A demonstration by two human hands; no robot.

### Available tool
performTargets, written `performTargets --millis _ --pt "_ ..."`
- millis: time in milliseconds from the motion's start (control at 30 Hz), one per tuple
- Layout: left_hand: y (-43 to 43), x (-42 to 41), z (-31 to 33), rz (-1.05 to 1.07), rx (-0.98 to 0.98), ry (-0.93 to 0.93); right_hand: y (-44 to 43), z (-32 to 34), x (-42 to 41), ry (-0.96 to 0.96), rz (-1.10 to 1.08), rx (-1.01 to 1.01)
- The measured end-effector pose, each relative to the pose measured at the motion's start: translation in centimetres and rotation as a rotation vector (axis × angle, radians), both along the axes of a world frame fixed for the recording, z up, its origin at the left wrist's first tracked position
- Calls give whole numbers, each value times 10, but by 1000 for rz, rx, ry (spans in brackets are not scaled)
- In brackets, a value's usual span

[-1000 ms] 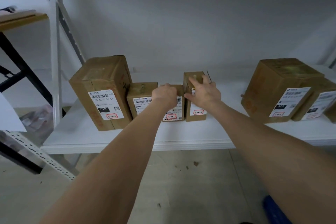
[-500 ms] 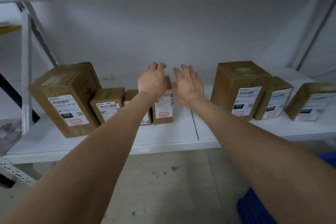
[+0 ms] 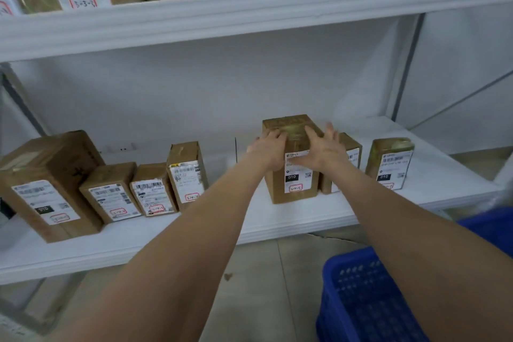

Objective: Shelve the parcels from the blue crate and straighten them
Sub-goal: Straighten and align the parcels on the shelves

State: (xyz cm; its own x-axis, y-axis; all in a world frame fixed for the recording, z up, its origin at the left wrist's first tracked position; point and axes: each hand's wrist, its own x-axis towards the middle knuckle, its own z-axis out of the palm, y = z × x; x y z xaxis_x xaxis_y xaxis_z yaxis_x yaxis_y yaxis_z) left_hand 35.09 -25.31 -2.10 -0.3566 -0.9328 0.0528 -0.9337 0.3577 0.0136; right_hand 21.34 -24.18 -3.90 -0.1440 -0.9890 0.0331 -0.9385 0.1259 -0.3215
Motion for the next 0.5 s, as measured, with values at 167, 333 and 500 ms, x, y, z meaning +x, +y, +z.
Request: performTargets --millis 167,333,500 --pt "-7 11 0 115 52 41 -7 -10 27 -162 59 24" --pt "-8 30 1 242 64 -5 -14 -25 39 -74 153 -46" --pt "-4 2 8 162 -73 -50 -15 -27 -16 110 -28 -75"
